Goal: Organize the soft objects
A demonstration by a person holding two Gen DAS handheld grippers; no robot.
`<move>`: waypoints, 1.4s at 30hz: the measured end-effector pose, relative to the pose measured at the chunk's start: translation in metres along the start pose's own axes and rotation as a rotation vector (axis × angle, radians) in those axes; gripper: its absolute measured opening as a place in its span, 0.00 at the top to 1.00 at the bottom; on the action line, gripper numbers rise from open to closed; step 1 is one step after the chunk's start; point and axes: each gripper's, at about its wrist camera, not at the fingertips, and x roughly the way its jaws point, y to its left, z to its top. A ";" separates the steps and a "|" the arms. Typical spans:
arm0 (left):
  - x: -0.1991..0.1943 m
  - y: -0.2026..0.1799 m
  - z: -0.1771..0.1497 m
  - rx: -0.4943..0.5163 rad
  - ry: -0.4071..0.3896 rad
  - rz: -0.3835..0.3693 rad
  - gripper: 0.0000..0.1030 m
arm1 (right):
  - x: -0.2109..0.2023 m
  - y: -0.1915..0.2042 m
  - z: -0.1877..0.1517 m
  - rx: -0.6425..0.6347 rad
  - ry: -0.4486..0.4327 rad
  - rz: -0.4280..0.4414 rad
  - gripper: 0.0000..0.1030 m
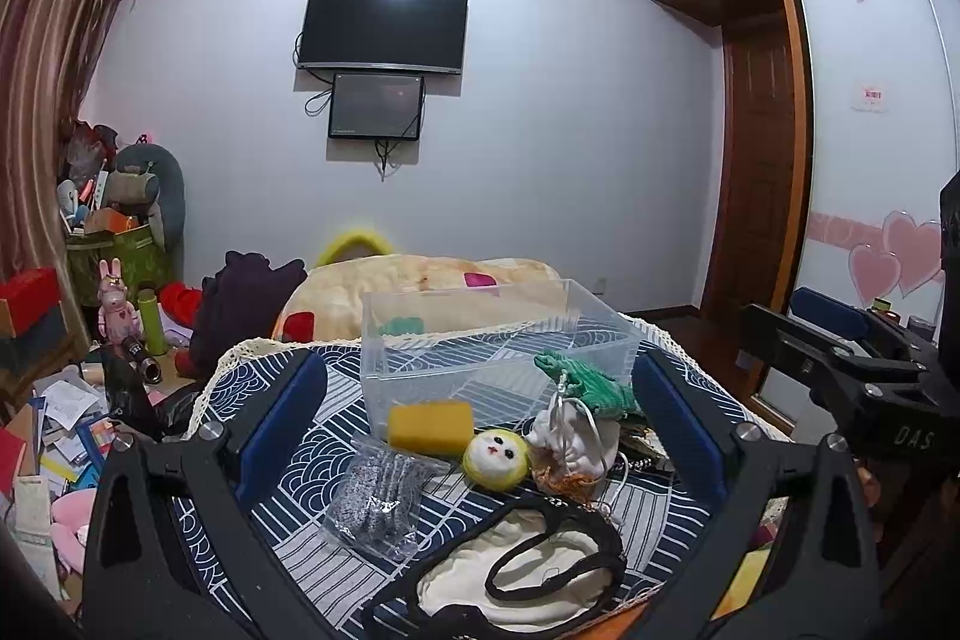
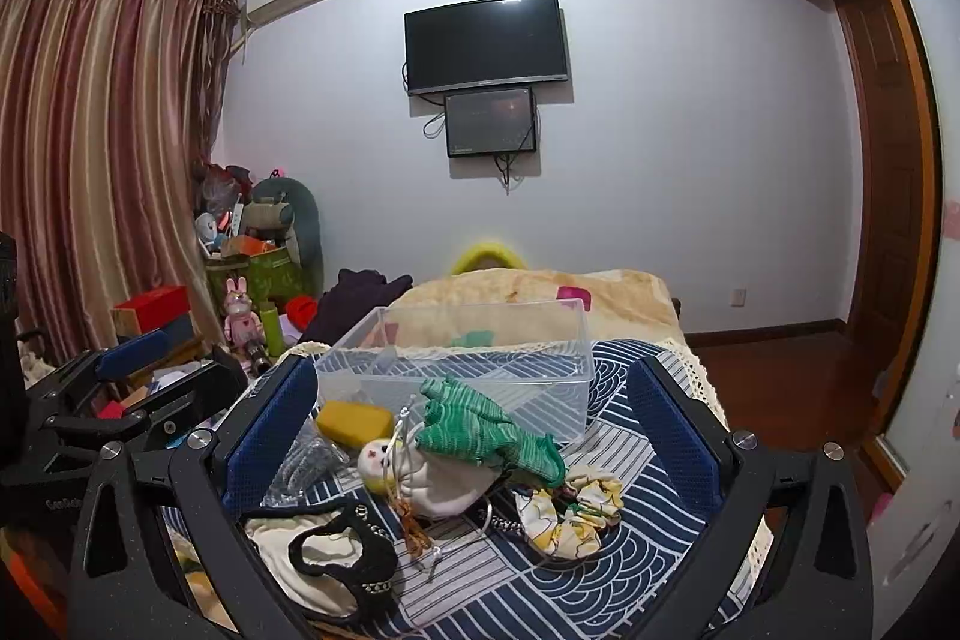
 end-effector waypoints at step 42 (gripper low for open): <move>-0.002 0.001 0.000 -0.013 -0.003 -0.008 0.00 | -0.004 0.005 0.000 -0.004 -0.001 0.009 0.00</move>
